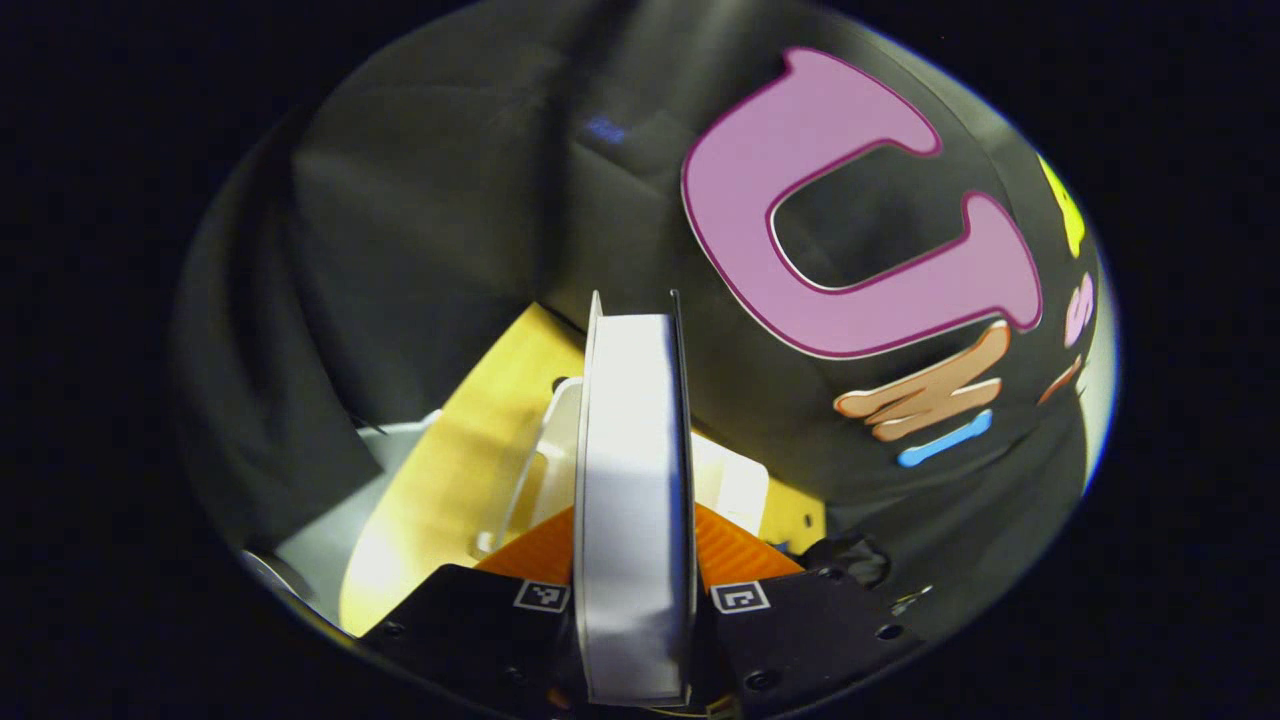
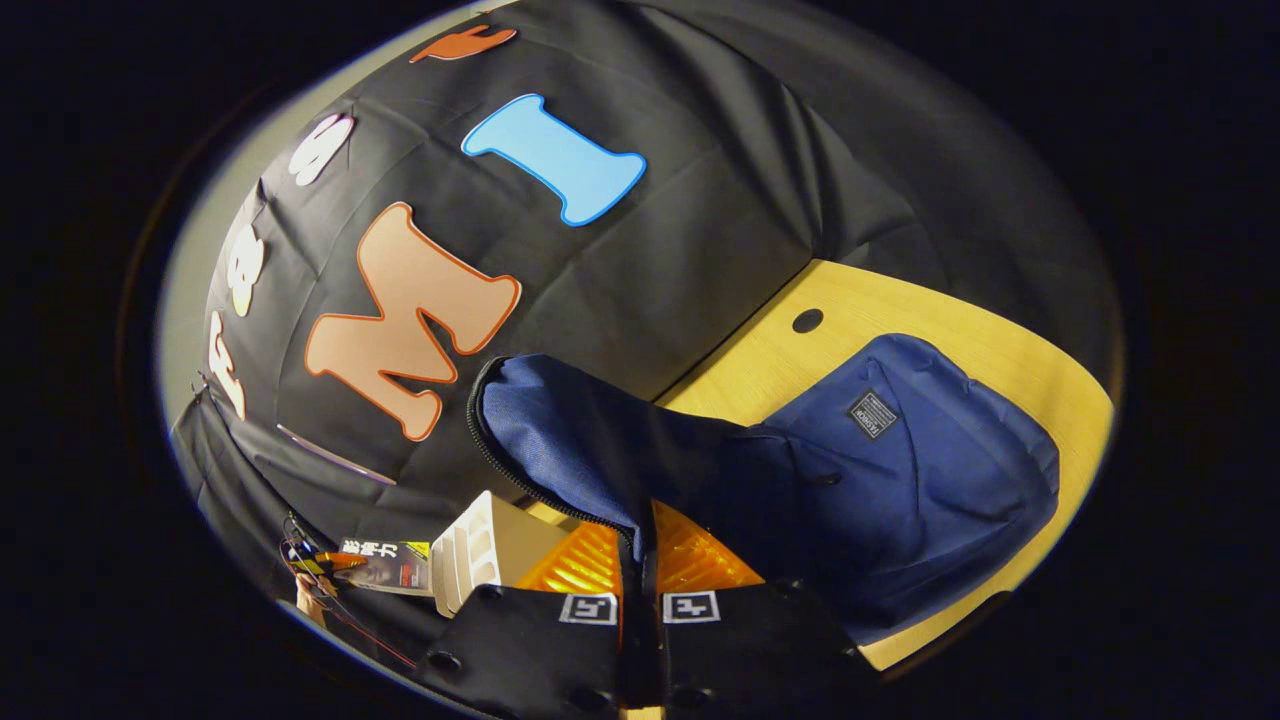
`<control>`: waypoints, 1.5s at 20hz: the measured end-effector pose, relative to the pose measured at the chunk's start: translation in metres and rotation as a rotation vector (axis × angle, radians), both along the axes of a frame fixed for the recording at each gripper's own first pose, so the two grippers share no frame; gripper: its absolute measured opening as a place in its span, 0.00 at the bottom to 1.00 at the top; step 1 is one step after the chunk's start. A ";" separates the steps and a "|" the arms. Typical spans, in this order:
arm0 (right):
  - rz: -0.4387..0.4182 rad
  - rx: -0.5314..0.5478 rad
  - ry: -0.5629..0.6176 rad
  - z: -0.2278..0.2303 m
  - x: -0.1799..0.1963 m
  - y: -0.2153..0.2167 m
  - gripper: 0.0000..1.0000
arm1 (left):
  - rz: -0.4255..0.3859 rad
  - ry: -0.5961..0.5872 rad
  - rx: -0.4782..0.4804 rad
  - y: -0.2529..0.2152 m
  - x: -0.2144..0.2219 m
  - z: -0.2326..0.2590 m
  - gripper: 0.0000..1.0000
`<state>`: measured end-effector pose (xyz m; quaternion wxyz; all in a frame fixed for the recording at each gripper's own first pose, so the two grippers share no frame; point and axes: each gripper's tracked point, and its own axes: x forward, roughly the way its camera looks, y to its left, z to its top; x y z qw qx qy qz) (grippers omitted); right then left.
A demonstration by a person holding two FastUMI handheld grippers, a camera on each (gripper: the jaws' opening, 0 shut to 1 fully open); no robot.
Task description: Open the schoolbag, grab two books from the bookshelf and put them into the schoolbag.
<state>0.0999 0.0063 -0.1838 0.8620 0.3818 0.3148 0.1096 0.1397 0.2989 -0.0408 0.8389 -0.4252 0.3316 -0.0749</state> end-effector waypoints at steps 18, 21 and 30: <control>0.033 0.001 0.009 -0.003 -0.007 0.006 0.03 | -0.208 -0.087 -0.333 -0.179 -0.017 0.004 0.36; 0.038 0.001 0.002 -0.001 -0.009 0.005 0.03 | -0.281 -0.069 -0.346 -0.228 -0.013 -0.001 0.36; 0.032 0.023 -0.006 0.002 -0.019 -0.002 0.03 | -0.444 0.013 -0.365 -0.355 -0.006 -0.031 0.36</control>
